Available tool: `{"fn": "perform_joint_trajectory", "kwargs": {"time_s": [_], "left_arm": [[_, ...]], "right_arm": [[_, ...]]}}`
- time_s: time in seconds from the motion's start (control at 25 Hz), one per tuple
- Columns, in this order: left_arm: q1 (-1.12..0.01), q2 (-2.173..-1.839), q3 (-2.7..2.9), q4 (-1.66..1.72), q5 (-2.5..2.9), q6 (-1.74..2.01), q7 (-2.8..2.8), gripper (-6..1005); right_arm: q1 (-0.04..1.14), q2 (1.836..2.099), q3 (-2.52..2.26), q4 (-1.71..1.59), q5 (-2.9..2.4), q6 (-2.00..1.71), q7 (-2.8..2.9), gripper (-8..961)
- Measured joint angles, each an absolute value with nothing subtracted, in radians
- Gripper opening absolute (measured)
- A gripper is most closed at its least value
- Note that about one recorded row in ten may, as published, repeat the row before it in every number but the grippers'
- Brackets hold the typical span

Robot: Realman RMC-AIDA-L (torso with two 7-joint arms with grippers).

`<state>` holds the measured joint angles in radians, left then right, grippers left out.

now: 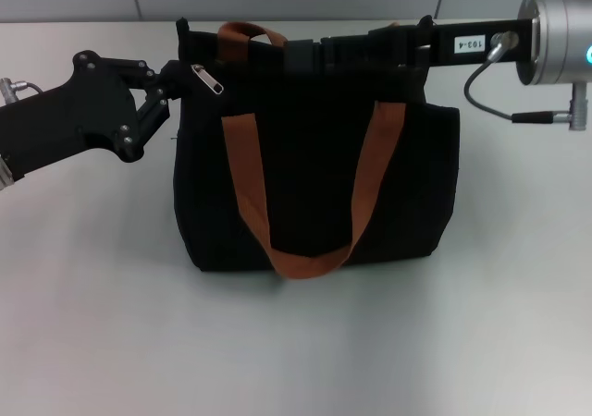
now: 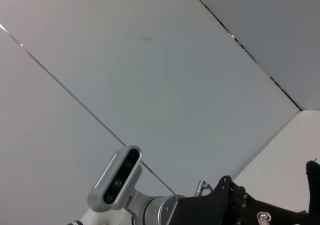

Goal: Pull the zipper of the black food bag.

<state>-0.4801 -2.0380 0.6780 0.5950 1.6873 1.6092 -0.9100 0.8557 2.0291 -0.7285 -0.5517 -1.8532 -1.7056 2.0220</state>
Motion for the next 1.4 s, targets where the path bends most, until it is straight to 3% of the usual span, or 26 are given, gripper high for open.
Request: {"fn": "perform_joint_trajectory", "kwargs": {"time_s": [0.48, 1.4], "left_arm": [[-0.479, -2.039, 0.678, 0.597, 1.687, 1.609, -0.91, 30], [-0.477, -2.039, 0.678, 0.599, 1.687, 1.609, -0.907, 30]], "right_arm": [[0.913, 2.001, -0.841, -0.652, -1.855, -1.7, 2.164, 739], [1.004, 2.006, -0.882, -0.646, -1.933, -1.643, 2.213, 721]]}}
